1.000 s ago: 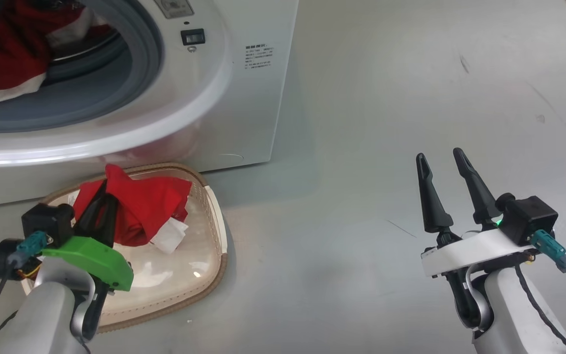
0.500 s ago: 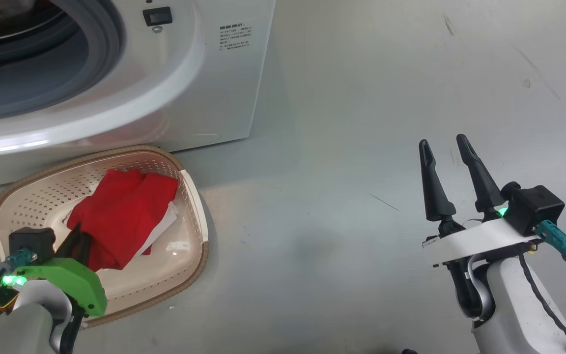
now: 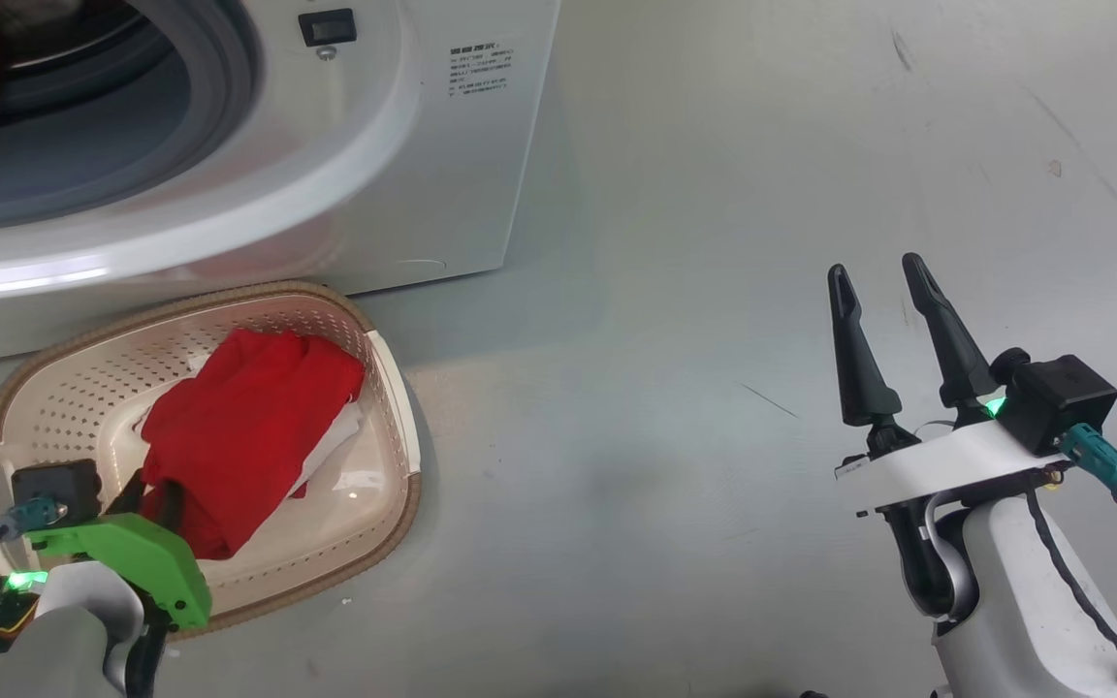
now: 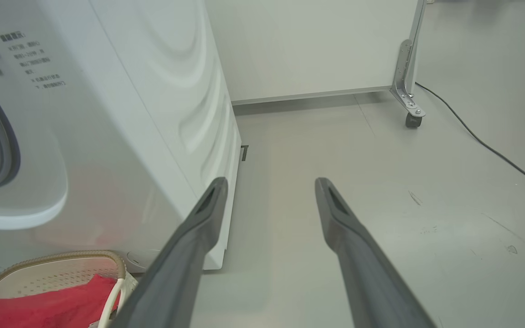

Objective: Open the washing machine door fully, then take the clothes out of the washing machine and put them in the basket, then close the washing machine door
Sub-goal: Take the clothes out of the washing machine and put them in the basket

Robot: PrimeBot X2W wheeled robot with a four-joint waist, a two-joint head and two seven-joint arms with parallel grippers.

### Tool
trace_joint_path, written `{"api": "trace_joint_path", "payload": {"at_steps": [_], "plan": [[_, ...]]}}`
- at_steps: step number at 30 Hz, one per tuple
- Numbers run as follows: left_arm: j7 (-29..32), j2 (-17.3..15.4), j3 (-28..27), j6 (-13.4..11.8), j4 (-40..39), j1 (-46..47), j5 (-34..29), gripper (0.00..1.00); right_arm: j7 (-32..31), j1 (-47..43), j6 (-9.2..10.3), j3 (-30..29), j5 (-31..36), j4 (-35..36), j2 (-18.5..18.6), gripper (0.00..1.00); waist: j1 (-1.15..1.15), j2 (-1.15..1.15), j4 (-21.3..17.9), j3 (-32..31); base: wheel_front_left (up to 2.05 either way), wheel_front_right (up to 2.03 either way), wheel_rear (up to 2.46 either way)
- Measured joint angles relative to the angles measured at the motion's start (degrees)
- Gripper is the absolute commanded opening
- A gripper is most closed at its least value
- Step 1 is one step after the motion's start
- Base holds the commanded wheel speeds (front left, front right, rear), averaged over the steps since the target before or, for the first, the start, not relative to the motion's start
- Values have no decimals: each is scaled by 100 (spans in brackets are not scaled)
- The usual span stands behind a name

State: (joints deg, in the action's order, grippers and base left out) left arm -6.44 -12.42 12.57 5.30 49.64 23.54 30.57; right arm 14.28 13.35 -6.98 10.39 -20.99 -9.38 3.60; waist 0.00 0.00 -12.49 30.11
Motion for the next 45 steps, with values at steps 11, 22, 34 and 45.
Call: {"api": "trace_joint_path", "payload": {"at_steps": [11, 22, 34, 45], "plan": [[-247, 99, 36, 15, 326, 293, -1, 100, 0, 27, 0, -85, 40, -96, -4, 100, 0, 0, 115, -185, 0, 0, 0], [-733, 298, 163, 141, 89, 555, -64, 100, 0, 16, 0, -223, 48, -223, 0, 100, 0, 0, 348, -607, 0, 0, 0], [-799, 421, 202, 157, -485, 537, -187, 100, 0, -224, 0, -252, 49, -433, 64, 100, 0, 0, 756, -1302, 0, 0, 0], [-799, 422, 11, 160, -1594, -79, -432, 100, 0, -565, 0, -209, 47, -516, 99, 100, 0, 0, 1148, -1959, 0, 0, 0]]}}
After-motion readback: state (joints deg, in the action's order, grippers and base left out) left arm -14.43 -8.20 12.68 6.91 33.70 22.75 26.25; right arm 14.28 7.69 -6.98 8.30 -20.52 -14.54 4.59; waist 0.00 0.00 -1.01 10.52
